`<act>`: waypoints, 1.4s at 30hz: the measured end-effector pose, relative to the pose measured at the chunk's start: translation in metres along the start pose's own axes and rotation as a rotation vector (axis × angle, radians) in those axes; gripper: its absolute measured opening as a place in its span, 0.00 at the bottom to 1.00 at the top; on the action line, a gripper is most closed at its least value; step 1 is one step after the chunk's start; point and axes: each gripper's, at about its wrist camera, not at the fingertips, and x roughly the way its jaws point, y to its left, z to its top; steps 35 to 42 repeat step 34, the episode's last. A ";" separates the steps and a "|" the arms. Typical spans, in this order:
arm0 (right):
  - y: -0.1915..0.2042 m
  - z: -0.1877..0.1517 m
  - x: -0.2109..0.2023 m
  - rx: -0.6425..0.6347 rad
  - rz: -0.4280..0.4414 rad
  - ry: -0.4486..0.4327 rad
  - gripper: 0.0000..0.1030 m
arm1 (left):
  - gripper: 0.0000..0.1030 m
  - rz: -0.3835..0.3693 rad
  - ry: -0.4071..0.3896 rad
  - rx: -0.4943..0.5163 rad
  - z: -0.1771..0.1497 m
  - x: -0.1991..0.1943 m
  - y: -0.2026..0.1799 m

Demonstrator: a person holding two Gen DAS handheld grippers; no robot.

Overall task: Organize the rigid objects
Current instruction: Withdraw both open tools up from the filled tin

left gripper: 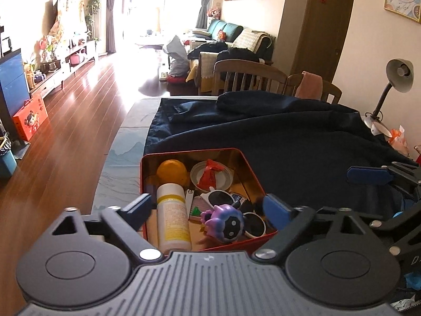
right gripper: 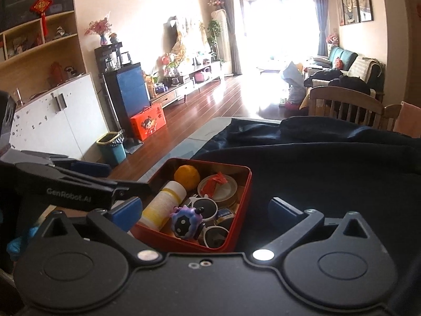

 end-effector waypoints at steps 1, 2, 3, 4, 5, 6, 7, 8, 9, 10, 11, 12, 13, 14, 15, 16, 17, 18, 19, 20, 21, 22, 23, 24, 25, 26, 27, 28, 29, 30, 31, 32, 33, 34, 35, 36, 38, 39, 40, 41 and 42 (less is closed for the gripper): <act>0.000 -0.001 -0.001 0.004 -0.001 -0.003 1.00 | 0.99 -0.001 0.000 -0.003 -0.001 -0.001 0.000; -0.001 -0.001 -0.002 0.008 0.000 -0.005 1.00 | 0.99 -0.008 0.001 -0.009 -0.001 -0.001 0.001; 0.000 -0.002 -0.002 0.011 0.001 -0.005 1.00 | 0.99 -0.016 0.004 -0.016 -0.002 -0.002 0.001; 0.000 -0.002 -0.003 0.015 0.001 -0.005 1.00 | 0.99 -0.025 0.008 -0.027 -0.003 -0.002 0.003; 0.000 -0.003 -0.003 0.017 0.001 -0.005 1.00 | 1.00 -0.029 0.009 -0.036 -0.003 -0.003 0.004; 0.000 -0.004 -0.004 0.019 -0.001 -0.003 1.00 | 1.00 -0.029 0.011 -0.042 -0.004 -0.003 0.004; 0.000 -0.004 -0.004 0.021 -0.003 -0.003 1.00 | 1.00 -0.027 0.015 -0.045 -0.005 -0.004 0.004; 0.000 -0.005 -0.005 0.024 -0.006 -0.005 1.00 | 1.00 -0.029 0.019 -0.047 -0.006 -0.004 0.004; 0.000 -0.006 -0.007 0.027 -0.009 -0.006 1.00 | 1.00 -0.030 0.021 -0.048 -0.007 -0.004 0.004; 0.000 -0.007 -0.007 0.032 -0.011 -0.006 1.00 | 1.00 -0.031 0.023 -0.046 -0.008 -0.005 0.003; 0.000 -0.008 -0.008 0.036 -0.013 -0.005 1.00 | 1.00 -0.032 0.023 -0.043 -0.008 -0.006 0.002; -0.001 -0.008 -0.009 0.039 -0.017 -0.005 1.00 | 1.00 -0.035 0.023 -0.038 -0.009 -0.007 0.001; -0.002 -0.009 -0.009 0.042 -0.021 -0.005 1.00 | 1.00 -0.042 0.024 -0.040 -0.010 -0.009 0.001; -0.002 -0.010 -0.010 0.044 -0.022 -0.006 1.00 | 1.00 -0.049 0.025 -0.046 -0.011 -0.010 0.001; -0.003 -0.010 -0.011 0.045 -0.024 -0.008 1.00 | 1.00 -0.051 0.024 -0.050 -0.012 -0.011 0.000; -0.003 -0.011 -0.012 0.048 -0.026 -0.009 1.00 | 1.00 -0.049 0.022 -0.052 -0.012 -0.012 -0.001; -0.004 -0.012 -0.012 0.052 -0.027 -0.009 1.00 | 1.00 -0.046 0.021 -0.053 -0.013 -0.013 -0.001; -0.004 -0.013 -0.013 0.056 -0.029 -0.010 1.00 | 1.00 -0.044 0.020 -0.054 -0.013 -0.014 -0.002; -0.004 -0.013 -0.014 0.058 -0.032 -0.013 1.00 | 1.00 -0.041 0.019 -0.055 -0.014 -0.015 -0.003; -0.004 -0.014 -0.014 0.060 -0.034 -0.014 1.00 | 1.00 -0.039 0.017 -0.054 -0.013 -0.016 -0.003; -0.004 -0.014 -0.015 0.064 -0.034 -0.016 1.00 | 1.00 -0.035 0.014 -0.052 -0.014 -0.017 -0.004; -0.005 -0.015 -0.016 0.067 -0.034 -0.017 1.00 | 1.00 -0.033 0.012 -0.050 -0.014 -0.018 -0.005; -0.005 -0.016 -0.016 0.070 -0.035 -0.018 1.00 | 1.00 -0.032 0.008 -0.047 -0.014 -0.019 -0.006; -0.004 -0.016 -0.016 0.071 -0.034 -0.019 1.00 | 1.00 -0.026 0.002 -0.044 -0.015 -0.020 -0.007; -0.004 -0.017 -0.017 0.072 -0.032 -0.019 1.00 | 1.00 -0.018 -0.006 -0.037 -0.015 -0.021 -0.009; -0.004 -0.018 -0.018 0.072 -0.032 -0.020 1.00 | 1.00 -0.014 -0.010 -0.035 -0.015 -0.022 -0.010; -0.004 -0.017 -0.018 0.072 -0.033 -0.021 1.00 | 1.00 -0.014 -0.009 -0.035 -0.016 -0.022 -0.010; -0.005 -0.018 -0.018 0.072 -0.032 -0.022 1.00 | 1.00 -0.015 -0.008 -0.037 -0.016 -0.022 -0.010; -0.005 -0.018 -0.018 0.072 -0.033 -0.022 1.00 | 1.00 -0.012 -0.008 -0.039 -0.016 -0.023 -0.011; -0.006 -0.018 -0.018 0.072 -0.036 -0.023 1.00 | 1.00 -0.012 -0.008 -0.041 -0.016 -0.024 -0.011; -0.006 -0.018 -0.018 0.073 -0.038 -0.023 1.00 | 1.00 -0.013 -0.007 -0.043 -0.016 -0.024 -0.011; -0.008 -0.019 -0.018 0.075 -0.040 -0.020 1.00 | 1.00 -0.013 -0.004 -0.043 -0.016 -0.024 -0.012; -0.009 -0.019 -0.018 0.075 -0.045 -0.017 1.00 | 1.00 -0.015 -0.001 -0.041 -0.017 -0.024 -0.013; -0.009 -0.020 -0.018 0.074 -0.051 -0.016 1.00 | 1.00 -0.017 0.002 -0.039 -0.017 -0.023 -0.014; -0.009 -0.020 -0.018 0.074 -0.051 -0.016 1.00 | 1.00 -0.017 0.002 -0.039 -0.017 -0.023 -0.014; -0.009 -0.020 -0.018 0.074 -0.051 -0.016 1.00 | 1.00 -0.017 0.002 -0.039 -0.017 -0.023 -0.014; -0.009 -0.020 -0.018 0.074 -0.051 -0.016 1.00 | 1.00 -0.017 0.002 -0.039 -0.017 -0.023 -0.014; -0.009 -0.020 -0.018 0.074 -0.051 -0.016 1.00 | 1.00 -0.017 0.002 -0.039 -0.017 -0.023 -0.014; -0.009 -0.020 -0.018 0.074 -0.051 -0.016 1.00 | 1.00 -0.017 0.002 -0.039 -0.017 -0.023 -0.014; -0.009 -0.020 -0.018 0.074 -0.051 -0.016 1.00 | 1.00 -0.017 0.002 -0.039 -0.017 -0.023 -0.014; -0.009 -0.020 -0.018 0.074 -0.051 -0.016 1.00 | 1.00 -0.017 0.002 -0.039 -0.017 -0.023 -0.014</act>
